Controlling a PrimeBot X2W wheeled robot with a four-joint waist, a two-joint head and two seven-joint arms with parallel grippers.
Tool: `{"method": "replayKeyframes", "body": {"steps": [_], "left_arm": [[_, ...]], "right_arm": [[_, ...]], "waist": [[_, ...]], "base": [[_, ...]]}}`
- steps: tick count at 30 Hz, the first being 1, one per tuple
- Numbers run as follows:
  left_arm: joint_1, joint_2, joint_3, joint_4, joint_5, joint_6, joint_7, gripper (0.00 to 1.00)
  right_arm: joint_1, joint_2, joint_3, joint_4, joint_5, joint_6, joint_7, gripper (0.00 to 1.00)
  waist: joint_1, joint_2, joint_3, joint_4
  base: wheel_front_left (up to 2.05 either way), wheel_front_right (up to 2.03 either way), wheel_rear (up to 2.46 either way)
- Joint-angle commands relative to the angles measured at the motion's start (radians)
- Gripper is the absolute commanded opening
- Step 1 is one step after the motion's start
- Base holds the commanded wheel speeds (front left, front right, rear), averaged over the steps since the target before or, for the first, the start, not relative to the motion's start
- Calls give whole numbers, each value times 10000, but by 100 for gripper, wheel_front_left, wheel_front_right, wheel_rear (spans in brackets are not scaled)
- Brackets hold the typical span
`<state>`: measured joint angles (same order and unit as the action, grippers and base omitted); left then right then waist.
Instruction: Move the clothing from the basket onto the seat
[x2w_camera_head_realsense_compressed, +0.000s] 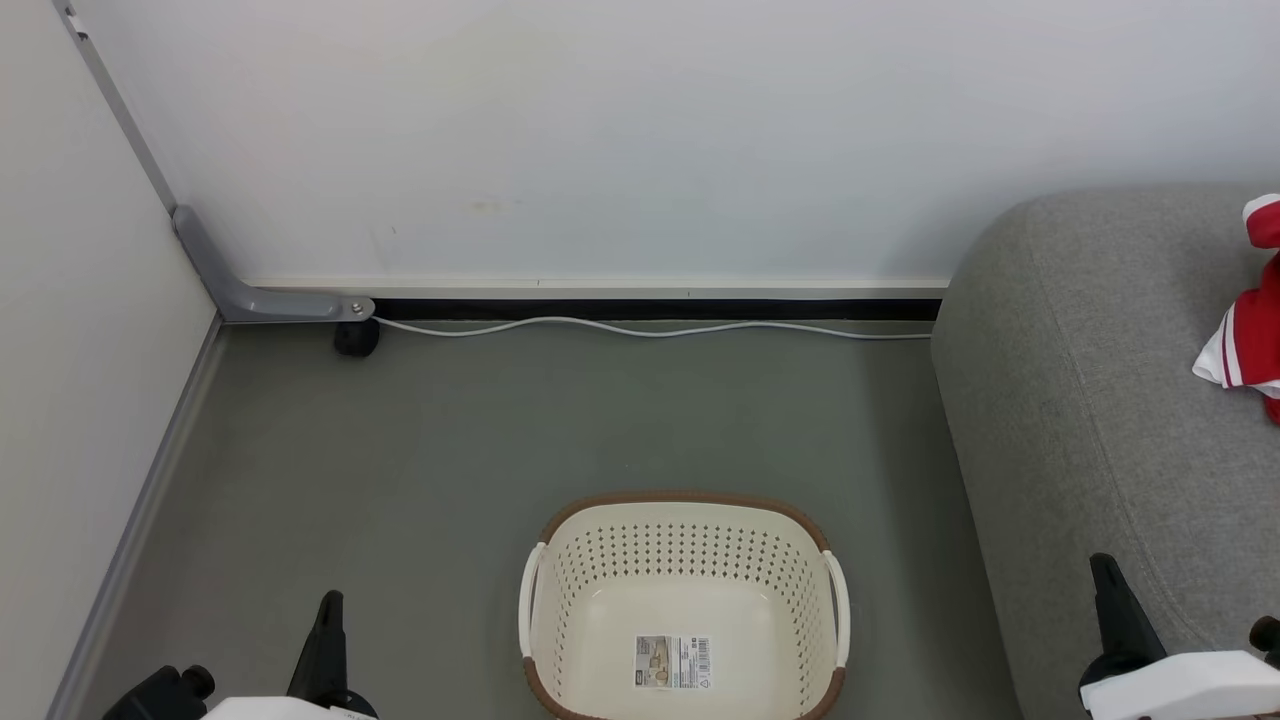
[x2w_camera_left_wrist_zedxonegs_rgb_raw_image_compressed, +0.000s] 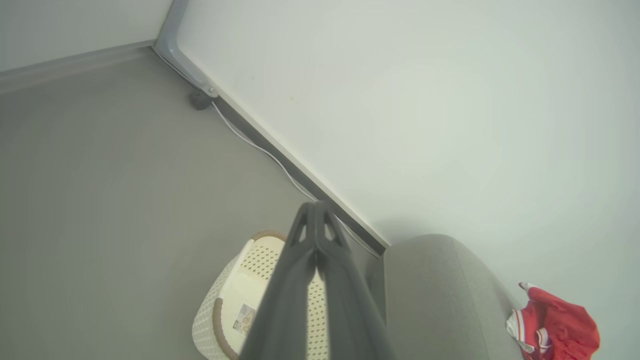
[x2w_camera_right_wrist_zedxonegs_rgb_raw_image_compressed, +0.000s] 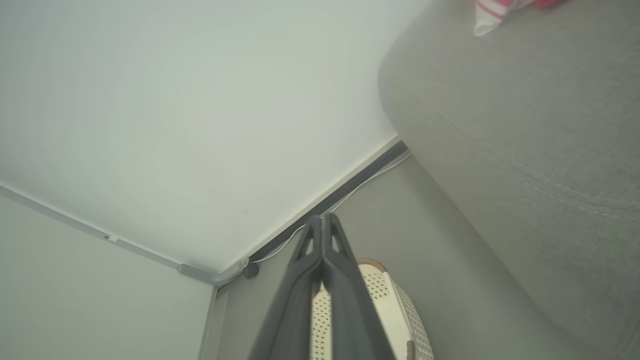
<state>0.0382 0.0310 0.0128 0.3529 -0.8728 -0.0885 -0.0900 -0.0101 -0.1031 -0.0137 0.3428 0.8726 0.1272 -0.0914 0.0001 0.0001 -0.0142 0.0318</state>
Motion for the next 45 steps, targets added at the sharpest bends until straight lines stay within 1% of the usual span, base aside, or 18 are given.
{"method": "replayKeyframes", "body": {"steps": [1, 45], "left_arm": [[-571, 126, 222, -338, -387, -146, 91, 0], [-1138, 168, 724, -806, -4814, -321, 1325, 0]], "right_arm": [[-409, -95, -1, -313, 402, 18, 102, 0], [-771, 301, -640, -736, 4818, 29, 1340, 0]], "waist": [[-1, -1, 6, -11], [-1, -1, 111, -206]], "base": [[0, 0, 0], [0, 0, 0]]}}
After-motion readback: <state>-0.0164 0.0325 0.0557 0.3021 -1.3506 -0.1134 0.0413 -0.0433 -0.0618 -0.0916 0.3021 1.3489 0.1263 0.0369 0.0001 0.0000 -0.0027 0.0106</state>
